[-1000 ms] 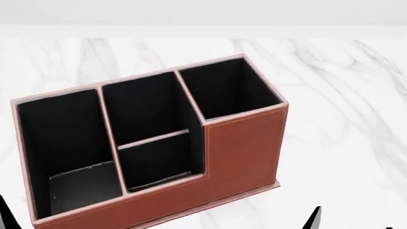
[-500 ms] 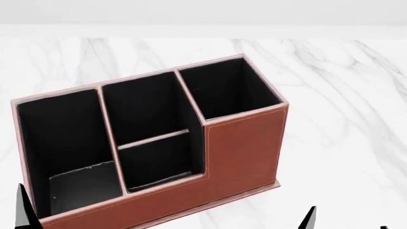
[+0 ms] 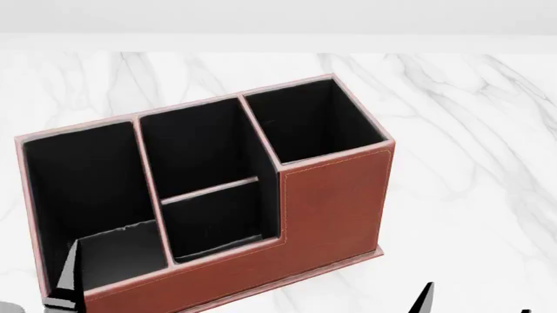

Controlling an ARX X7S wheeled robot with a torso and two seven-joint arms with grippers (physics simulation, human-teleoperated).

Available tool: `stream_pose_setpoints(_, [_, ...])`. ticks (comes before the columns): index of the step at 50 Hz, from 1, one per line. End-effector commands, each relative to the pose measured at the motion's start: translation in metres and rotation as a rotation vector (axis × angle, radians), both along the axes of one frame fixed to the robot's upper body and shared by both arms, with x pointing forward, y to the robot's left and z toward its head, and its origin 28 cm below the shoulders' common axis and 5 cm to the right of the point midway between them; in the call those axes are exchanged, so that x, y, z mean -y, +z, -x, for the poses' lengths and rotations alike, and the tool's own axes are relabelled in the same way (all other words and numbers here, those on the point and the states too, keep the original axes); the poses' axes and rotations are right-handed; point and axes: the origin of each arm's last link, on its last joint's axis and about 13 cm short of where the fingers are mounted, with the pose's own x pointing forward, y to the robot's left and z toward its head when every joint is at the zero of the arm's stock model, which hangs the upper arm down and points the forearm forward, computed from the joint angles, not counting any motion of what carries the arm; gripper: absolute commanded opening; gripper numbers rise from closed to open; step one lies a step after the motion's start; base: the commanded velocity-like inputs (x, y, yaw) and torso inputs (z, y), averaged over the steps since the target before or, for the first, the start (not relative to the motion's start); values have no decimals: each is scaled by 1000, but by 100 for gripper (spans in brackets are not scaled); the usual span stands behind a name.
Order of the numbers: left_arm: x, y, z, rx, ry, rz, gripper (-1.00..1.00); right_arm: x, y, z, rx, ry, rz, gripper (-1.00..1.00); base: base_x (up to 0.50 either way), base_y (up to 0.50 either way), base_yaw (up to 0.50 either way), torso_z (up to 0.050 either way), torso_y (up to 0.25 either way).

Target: Pick up the book and place it in the back compartment of the caddy.

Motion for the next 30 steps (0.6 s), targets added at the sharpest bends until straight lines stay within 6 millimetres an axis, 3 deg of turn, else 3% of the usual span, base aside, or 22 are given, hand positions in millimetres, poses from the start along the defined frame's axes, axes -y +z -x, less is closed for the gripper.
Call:
stream_pose_setpoints(1, [-5,5,-12,-85,-176,-52,100,1,1,0,5,-5,-3,100,0,0,0,0,0])
stream_pose_setpoints(10, [-2,8,-8,-123,-357,-17,100,1,1,0,4,-3,-2,100,0,0,0,0,0])
stream_pose_setpoints(30, [1,-3,-14,-248,-549,-18,100,1,0,-1,-2,0,-2,100,0,0,0,0,0])
